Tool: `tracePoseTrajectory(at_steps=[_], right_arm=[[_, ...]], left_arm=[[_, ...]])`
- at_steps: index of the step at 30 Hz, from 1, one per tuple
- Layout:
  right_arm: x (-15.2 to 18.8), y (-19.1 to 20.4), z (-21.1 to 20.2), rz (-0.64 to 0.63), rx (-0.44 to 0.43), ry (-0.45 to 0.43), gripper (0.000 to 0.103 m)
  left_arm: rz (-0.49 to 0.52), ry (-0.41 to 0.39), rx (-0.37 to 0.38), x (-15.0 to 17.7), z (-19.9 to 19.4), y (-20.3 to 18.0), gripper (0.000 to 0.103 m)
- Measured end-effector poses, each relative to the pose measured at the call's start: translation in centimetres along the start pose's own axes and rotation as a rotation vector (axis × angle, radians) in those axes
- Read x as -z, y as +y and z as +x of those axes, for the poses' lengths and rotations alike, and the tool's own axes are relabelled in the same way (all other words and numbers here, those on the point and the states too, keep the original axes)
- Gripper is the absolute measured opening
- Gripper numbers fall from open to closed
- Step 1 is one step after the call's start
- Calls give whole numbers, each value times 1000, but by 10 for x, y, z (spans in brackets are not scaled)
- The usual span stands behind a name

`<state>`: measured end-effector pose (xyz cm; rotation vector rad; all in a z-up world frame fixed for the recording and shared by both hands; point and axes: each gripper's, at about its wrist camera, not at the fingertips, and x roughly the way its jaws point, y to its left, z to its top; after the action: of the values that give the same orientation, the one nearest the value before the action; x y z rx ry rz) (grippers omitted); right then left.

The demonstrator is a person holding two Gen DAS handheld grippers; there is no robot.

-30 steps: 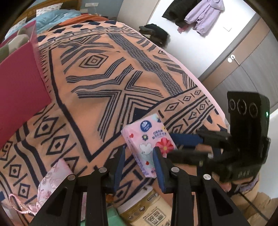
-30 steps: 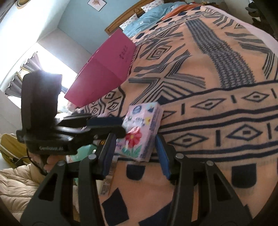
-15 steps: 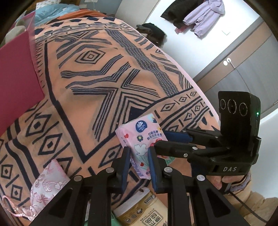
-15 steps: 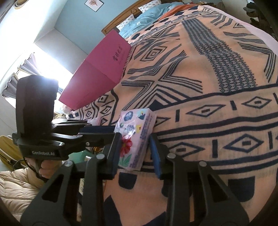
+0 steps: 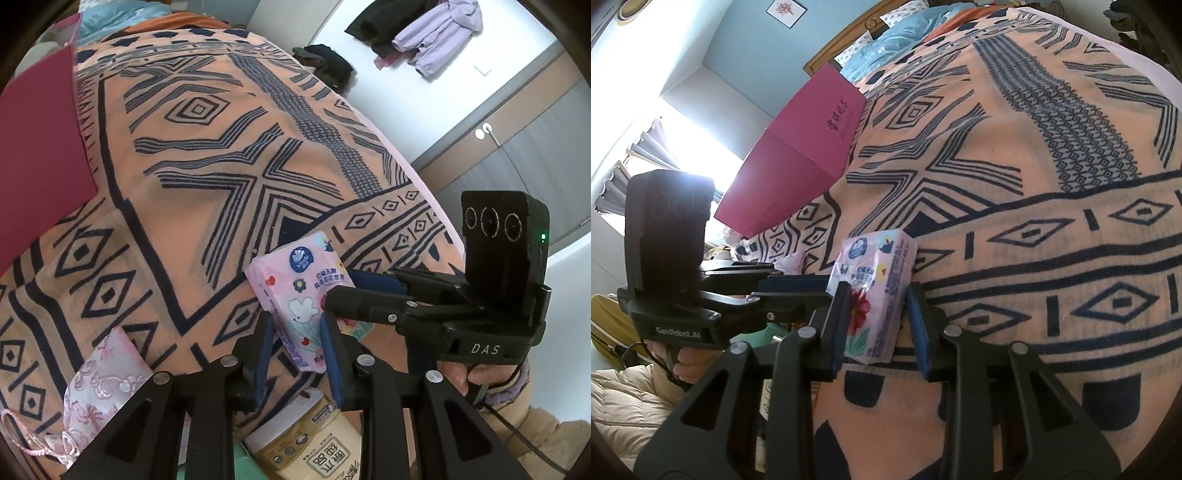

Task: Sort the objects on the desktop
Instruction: 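Lift the tissue pack with both grippers and carry it over the box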

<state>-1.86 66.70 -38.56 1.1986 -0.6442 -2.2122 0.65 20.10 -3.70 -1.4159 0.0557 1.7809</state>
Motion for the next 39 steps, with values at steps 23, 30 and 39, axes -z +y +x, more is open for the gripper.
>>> tracePoseTrajectory(at_steps=[23, 30, 39], right_arm=[[-25, 57, 7, -139, -15, -43, 33], [-47, 93, 14, -219, -59, -61, 33], [-64, 128, 25, -282, -113, -77, 33]], left_arm=[[22, -138, -42, 2, -63, 6, 27], [36, -206, -111, -1, -103, 13, 27], [41, -268, -184, -2, -144, 23, 27]])
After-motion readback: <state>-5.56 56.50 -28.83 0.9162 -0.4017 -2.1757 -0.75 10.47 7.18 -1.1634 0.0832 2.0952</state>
